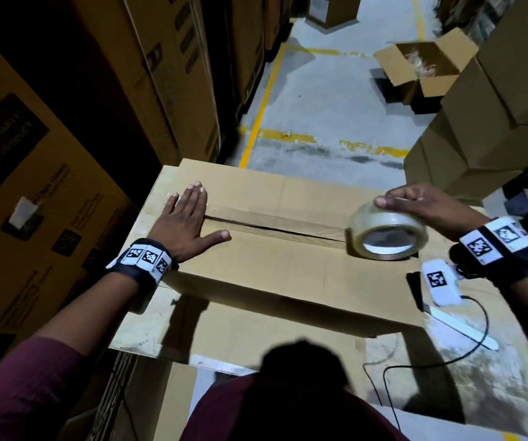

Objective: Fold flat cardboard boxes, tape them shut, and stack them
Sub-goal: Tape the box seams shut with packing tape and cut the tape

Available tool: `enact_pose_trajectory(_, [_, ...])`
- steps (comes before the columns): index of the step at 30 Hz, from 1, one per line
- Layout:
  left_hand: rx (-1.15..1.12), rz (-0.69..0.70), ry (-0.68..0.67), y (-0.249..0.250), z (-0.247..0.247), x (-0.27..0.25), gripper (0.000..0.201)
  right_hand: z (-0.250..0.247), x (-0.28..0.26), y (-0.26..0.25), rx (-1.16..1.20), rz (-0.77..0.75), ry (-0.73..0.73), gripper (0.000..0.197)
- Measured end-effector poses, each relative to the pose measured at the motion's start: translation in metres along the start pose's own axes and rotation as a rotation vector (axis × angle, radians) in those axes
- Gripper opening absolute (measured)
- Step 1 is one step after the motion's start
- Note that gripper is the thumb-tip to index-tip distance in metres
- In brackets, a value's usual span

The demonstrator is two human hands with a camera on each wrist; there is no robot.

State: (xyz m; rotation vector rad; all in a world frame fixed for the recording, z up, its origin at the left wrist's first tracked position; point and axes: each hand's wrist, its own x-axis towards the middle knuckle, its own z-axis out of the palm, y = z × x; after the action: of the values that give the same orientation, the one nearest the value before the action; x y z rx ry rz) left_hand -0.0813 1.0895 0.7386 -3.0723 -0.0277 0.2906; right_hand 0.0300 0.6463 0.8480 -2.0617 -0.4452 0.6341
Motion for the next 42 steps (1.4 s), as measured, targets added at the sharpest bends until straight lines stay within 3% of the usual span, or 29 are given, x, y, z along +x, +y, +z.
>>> enact_pose_trajectory(6, [0.002,-0.001,-0.006,0.0,0.0,0.0,0.118,-0.055,-0.05,0.035,-0.123,0.131,0.065,0.054])
enact_pose_trajectory(9, [0.012,-0.009,-0.018,0.0,-0.001,0.0,0.118,-0.052,-0.053,0.049,-0.31,0.158,0.029,0.061])
enact_pose_trajectory(15, [-0.006,-0.02,-0.031,0.001,-0.003,-0.001,0.118,-0.023,-0.05,0.09,-0.392,0.165,0.167,0.064])
enact_pose_trajectory(21, [-0.025,-0.022,-0.02,0.002,-0.002,-0.005,0.117,-0.01,-0.049,0.114,-0.316,0.188,0.391,0.068])
enact_pose_trajectory(30, [-0.026,-0.018,-0.005,0.004,-0.003,-0.005,0.117,-0.037,-0.049,0.098,-0.354,0.11,0.456,0.065])
enact_pose_trajectory(34, [-0.022,-0.019,0.003,0.005,-0.003,-0.006,0.117,-0.027,-0.043,0.11,-0.37,0.16,0.423,0.066])
enact_pose_trajectory(42, [-0.055,-0.054,-0.022,0.019,-0.006,-0.007,0.12,-0.009,-0.036,0.133,-0.258,0.19,0.503,0.064])
